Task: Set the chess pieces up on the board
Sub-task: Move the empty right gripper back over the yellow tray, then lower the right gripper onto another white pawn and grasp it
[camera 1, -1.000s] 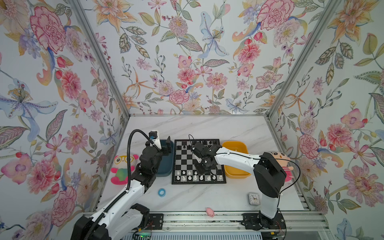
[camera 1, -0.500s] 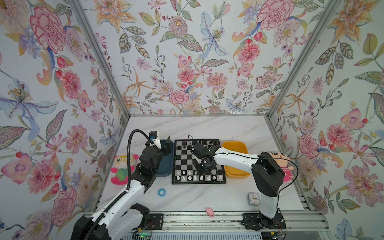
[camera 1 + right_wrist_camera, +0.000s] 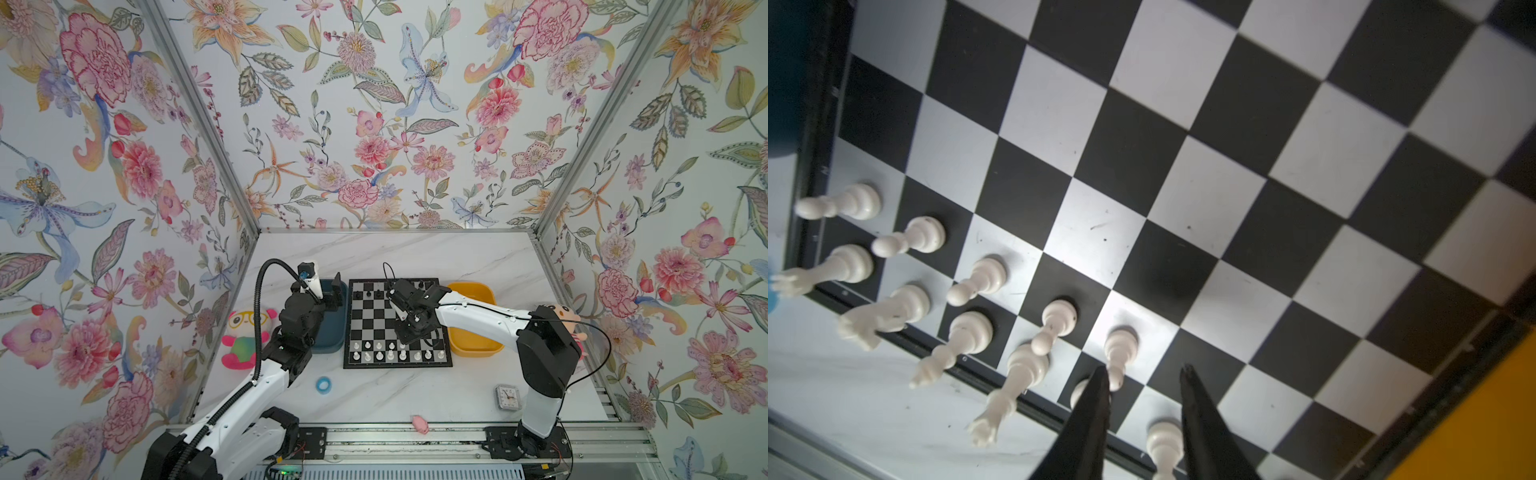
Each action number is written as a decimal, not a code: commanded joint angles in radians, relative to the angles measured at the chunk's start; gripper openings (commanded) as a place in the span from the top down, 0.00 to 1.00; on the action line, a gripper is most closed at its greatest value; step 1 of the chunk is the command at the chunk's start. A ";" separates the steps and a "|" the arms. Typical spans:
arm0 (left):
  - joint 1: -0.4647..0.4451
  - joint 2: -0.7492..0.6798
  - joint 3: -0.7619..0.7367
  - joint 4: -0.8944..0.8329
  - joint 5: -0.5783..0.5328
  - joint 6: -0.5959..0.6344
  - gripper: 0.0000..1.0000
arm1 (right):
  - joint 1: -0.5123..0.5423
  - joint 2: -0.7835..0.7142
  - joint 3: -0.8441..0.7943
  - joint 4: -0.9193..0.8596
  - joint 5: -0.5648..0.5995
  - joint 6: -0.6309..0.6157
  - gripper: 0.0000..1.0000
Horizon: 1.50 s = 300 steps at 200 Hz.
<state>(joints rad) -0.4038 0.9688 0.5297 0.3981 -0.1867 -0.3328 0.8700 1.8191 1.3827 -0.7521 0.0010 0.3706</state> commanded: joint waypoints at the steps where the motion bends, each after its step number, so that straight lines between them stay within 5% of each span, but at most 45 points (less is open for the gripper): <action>1: 0.013 0.001 -0.004 0.021 0.008 -0.008 0.20 | -0.051 -0.097 0.025 -0.033 0.040 -0.028 0.68; 56: 0.013 0.024 0.003 0.021 0.011 -0.011 0.20 | -0.307 -0.241 -0.105 -0.049 0.099 -0.101 0.66; 125: 0.013 0.065 0.027 0.017 0.015 -0.017 0.20 | -0.514 -0.220 -0.233 0.030 0.091 -0.169 0.68; 300: 0.013 0.116 0.061 0.010 0.023 -0.012 0.21 | -0.612 -0.054 -0.240 0.158 0.027 -0.206 0.74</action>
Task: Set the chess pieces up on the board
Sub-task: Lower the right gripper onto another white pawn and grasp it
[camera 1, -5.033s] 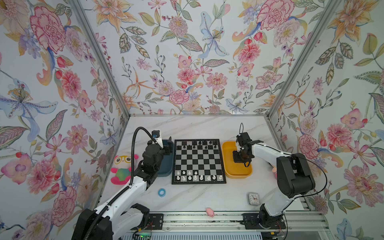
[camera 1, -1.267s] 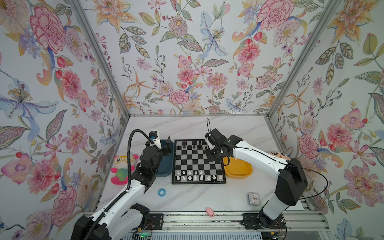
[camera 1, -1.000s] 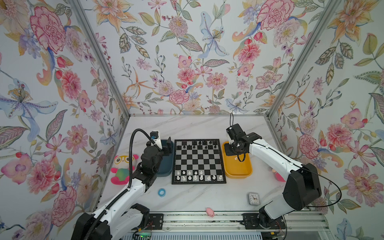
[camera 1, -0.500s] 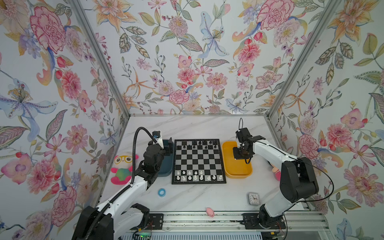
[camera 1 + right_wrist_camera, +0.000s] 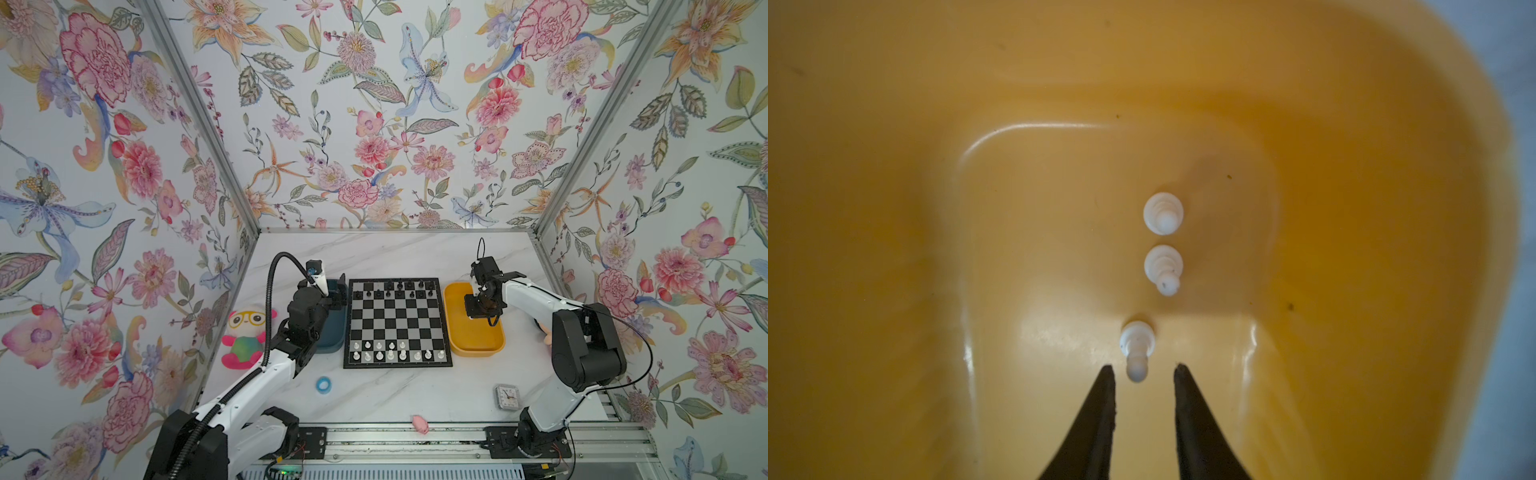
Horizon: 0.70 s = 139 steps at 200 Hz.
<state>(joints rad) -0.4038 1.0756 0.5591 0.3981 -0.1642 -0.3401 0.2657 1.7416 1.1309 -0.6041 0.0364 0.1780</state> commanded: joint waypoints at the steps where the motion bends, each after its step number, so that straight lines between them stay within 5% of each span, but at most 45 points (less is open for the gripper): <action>1: 0.013 0.009 0.031 0.010 0.001 -0.005 0.21 | -0.008 0.025 0.012 0.010 -0.009 -0.014 0.74; 139: 0.013 0.002 0.026 0.005 -0.002 -0.007 0.21 | -0.009 0.053 0.020 0.015 -0.007 -0.015 0.85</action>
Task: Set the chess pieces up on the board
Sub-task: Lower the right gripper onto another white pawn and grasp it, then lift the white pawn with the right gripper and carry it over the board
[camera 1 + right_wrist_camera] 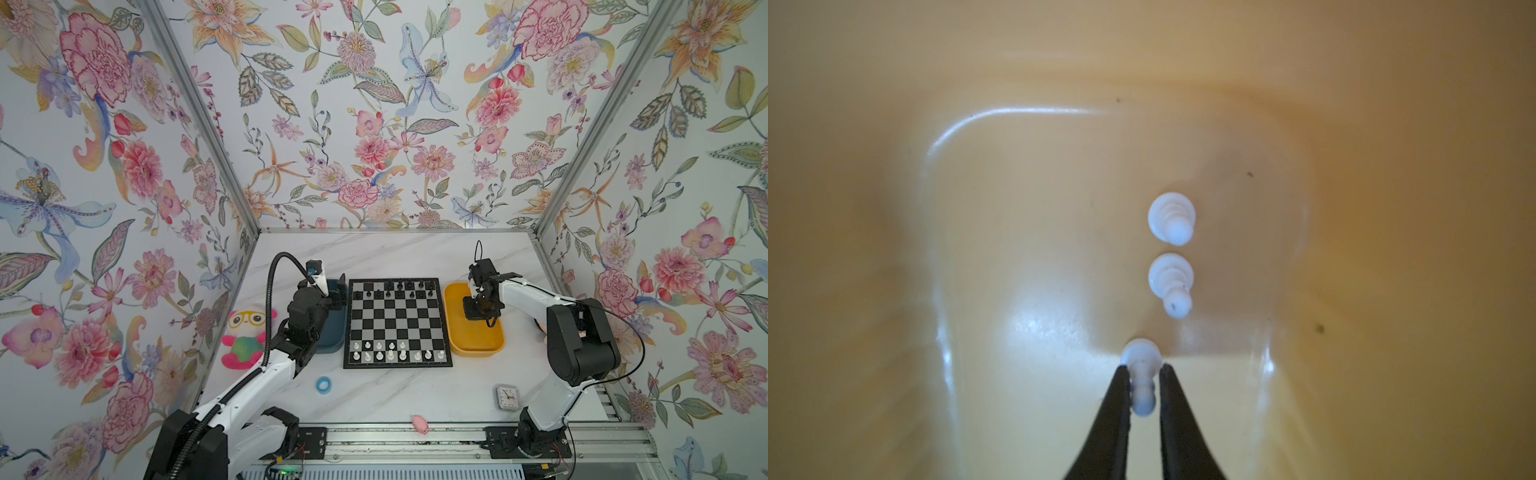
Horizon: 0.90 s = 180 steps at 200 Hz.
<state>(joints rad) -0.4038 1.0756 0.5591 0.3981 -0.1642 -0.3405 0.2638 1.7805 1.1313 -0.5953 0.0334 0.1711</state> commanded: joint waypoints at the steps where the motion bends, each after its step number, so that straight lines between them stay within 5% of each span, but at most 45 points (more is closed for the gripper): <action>1: 0.013 0.002 0.026 0.005 -0.002 -0.006 0.21 | -0.008 0.014 0.019 0.005 -0.005 -0.008 0.86; 104: 0.014 -0.018 0.007 0.013 -0.009 -0.005 0.21 | 0.030 -0.126 0.032 -0.062 0.008 0.014 0.97; 180: 0.012 -0.046 -0.012 0.013 -0.013 -0.009 0.20 | 0.277 -0.206 0.152 -0.206 0.060 0.074 0.95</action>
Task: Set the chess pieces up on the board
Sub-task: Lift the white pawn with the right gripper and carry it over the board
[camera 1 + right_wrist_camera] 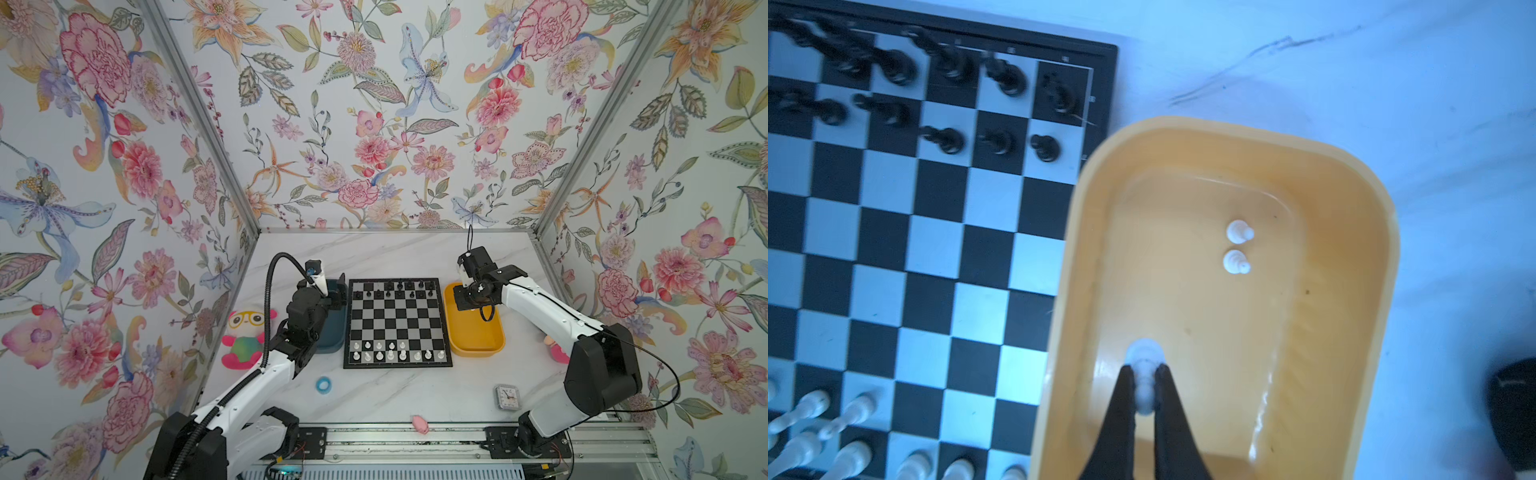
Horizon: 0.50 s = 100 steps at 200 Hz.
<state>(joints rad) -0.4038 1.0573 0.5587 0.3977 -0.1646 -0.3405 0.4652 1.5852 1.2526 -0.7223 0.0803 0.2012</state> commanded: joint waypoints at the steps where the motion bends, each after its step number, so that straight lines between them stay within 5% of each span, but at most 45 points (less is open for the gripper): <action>1: 0.013 -0.029 -0.011 0.013 -0.013 -0.009 0.20 | 0.079 -0.009 0.032 -0.080 0.011 0.046 0.95; 100: 0.014 -0.044 -0.020 0.016 -0.002 -0.008 0.20 | 0.330 0.161 0.051 -0.043 -0.094 0.129 0.98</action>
<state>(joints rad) -0.4038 1.0317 0.5503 0.3981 -0.1646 -0.3405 0.7788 1.7023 1.3018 -0.7700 0.0250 0.2970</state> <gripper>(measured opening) 0.799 0.087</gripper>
